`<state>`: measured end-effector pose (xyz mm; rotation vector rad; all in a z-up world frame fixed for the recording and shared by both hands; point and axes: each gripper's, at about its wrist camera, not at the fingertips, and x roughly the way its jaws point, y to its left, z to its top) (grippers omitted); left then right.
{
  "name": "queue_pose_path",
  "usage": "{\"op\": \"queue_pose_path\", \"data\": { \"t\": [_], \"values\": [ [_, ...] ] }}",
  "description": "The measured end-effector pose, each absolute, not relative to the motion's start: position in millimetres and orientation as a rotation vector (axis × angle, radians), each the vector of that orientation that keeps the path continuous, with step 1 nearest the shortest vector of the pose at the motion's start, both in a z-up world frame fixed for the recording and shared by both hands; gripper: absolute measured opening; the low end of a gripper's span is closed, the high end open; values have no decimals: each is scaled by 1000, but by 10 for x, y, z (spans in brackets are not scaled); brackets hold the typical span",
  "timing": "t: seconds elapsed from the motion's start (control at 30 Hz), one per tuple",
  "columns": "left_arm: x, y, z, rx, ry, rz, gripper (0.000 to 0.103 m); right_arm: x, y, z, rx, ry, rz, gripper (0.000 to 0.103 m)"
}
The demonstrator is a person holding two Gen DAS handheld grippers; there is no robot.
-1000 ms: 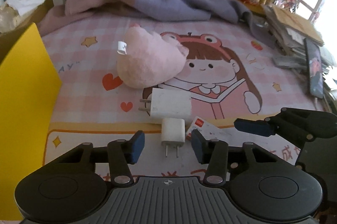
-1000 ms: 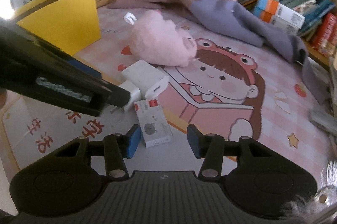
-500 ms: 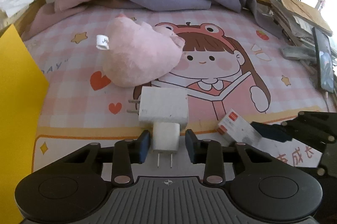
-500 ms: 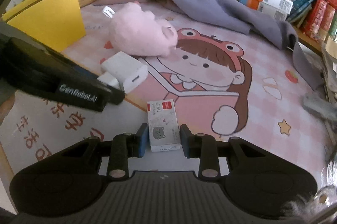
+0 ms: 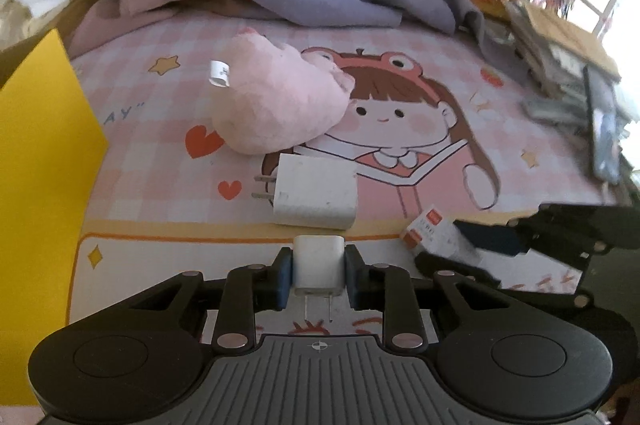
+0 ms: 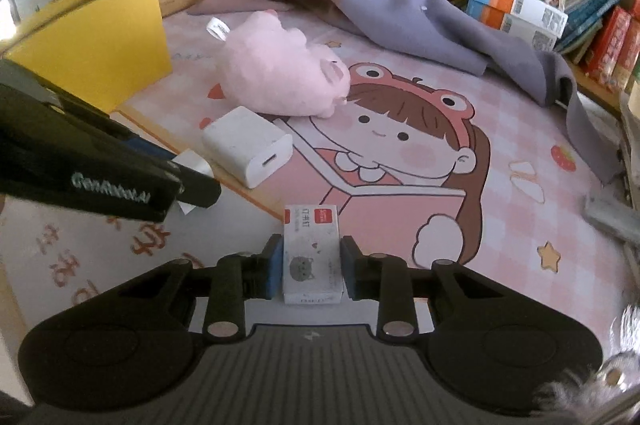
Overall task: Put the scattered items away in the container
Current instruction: 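Grasp the white charger plug with the left tool while the right tool grasps the small white box, then carry the charger plug and small white box with both tools over the yellow box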
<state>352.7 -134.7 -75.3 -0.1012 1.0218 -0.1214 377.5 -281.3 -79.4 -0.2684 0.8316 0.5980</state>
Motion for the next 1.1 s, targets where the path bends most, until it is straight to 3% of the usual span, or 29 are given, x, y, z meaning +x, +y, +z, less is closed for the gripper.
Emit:
{"op": "queue_pose_path", "data": {
  "t": [0.47, 1.1],
  "values": [
    [3019, -1215, -242, -175, 960, -186, 25, 3432, -3026, -281, -92, 860, 638, 28],
    [2408, -972, -6, -279, 863, -328, 25, 2756, -2857, 132, -164, 798, 586, 28]
  ]
}}
